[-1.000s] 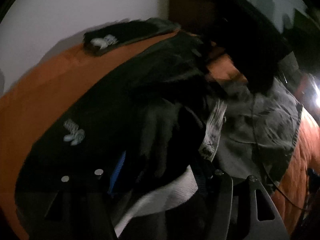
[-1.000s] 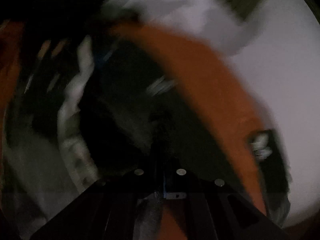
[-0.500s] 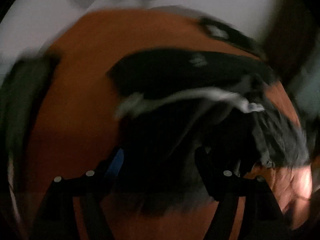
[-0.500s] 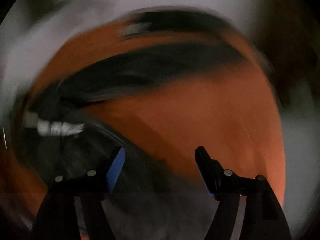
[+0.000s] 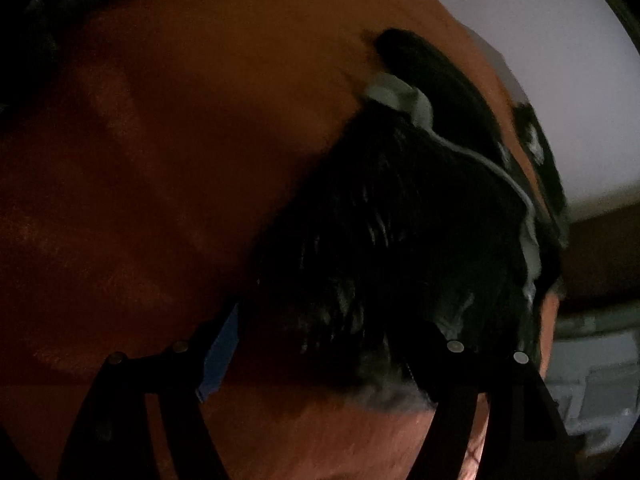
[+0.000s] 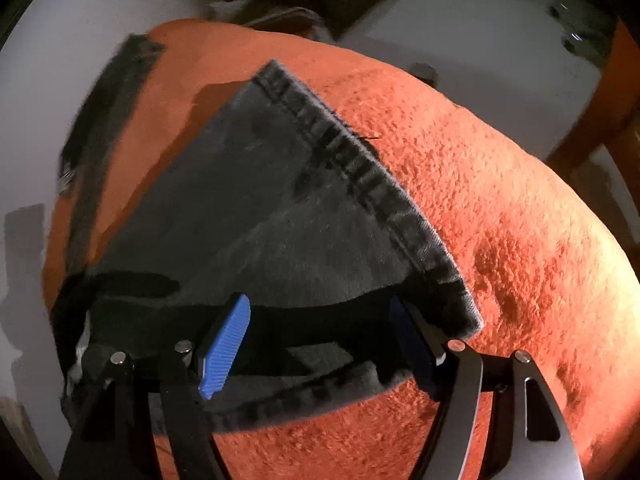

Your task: Fold clothes

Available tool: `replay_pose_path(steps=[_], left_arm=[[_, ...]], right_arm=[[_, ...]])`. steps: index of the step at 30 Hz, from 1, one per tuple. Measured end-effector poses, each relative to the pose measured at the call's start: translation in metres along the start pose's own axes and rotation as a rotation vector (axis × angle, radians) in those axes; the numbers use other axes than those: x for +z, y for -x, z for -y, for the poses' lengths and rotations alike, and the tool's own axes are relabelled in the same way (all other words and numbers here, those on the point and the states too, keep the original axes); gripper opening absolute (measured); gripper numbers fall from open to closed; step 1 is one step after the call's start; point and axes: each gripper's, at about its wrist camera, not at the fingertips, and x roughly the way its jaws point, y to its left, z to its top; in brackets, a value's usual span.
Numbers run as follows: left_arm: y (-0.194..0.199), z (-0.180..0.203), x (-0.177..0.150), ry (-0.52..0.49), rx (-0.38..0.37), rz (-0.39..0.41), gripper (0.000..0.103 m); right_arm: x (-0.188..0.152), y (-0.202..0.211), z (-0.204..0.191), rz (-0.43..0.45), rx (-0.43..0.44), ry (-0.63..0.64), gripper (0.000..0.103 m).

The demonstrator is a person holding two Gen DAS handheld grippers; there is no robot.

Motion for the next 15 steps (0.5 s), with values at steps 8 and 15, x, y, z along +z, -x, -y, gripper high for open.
replay_pose_path(steps=[8, 15], left_arm=[[0.002, 0.007, 0.015, -0.025, 0.054, 0.041, 0.043], [0.002, 0.0, 0.02, -0.017, 0.006, 0.047, 0.036]], right_arm=[[-0.024, 0.029, 0.023, -0.016, -0.008, -0.148, 0.072], [-0.023, 0.008, 0.06, 0.011, 0.233, -0.344, 0.055]])
